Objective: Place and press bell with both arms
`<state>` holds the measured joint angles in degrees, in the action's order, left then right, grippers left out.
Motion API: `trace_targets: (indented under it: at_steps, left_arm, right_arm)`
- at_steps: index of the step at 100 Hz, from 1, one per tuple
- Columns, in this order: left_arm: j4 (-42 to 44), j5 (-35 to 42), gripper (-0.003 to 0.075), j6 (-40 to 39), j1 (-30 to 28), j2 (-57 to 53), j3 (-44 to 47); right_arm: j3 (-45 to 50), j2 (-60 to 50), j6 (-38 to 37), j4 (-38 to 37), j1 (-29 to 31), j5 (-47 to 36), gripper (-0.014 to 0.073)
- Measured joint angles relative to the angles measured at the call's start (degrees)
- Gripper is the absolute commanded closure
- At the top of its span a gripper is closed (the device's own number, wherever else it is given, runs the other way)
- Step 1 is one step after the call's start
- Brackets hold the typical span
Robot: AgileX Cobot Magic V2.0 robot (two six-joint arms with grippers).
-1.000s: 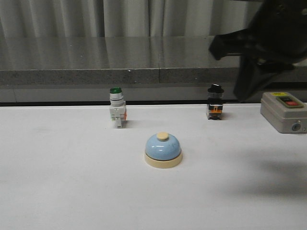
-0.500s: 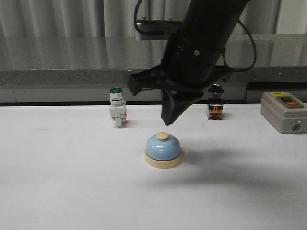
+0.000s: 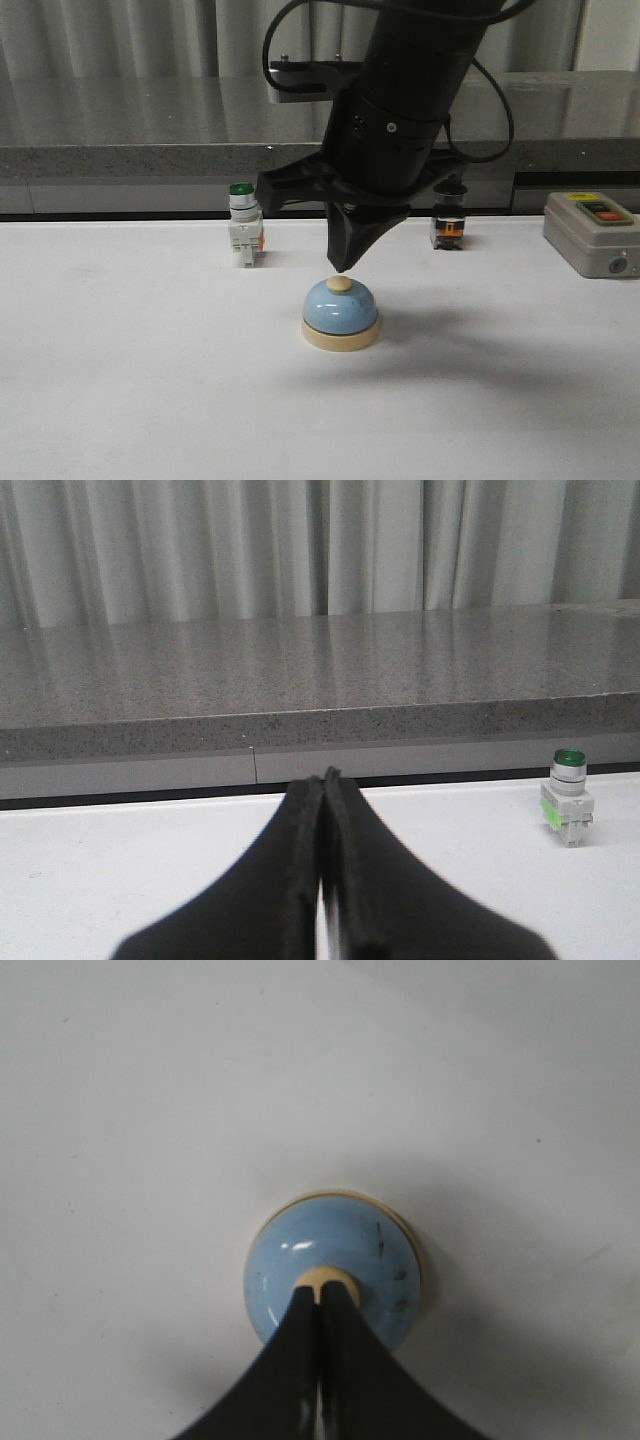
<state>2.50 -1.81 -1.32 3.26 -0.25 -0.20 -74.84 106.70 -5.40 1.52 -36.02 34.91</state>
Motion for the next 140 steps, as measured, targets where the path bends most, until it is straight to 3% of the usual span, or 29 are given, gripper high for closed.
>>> trace_targets:
  at_steps: [71,99,140]
  left_arm:
    - [0.0,0.0,0.0741,0.0,0.0,0.0,0.0]
    - [0.0,0.0,0.0741,0.0,0.0,0.0,0.0]
    - [0.0,0.0,0.0741,0.0,0.0,0.0,0.0]
  right_arm:
    - [-0.1,2.2,0.0,-0.4,0.0,1.3,0.0658]
    - [-0.1,-6.1,0.0,-2.8,0.8,1.6,0.0658]
    - [1.4,-20.3,0.0,-4.9,10.5,4.6,0.0658]
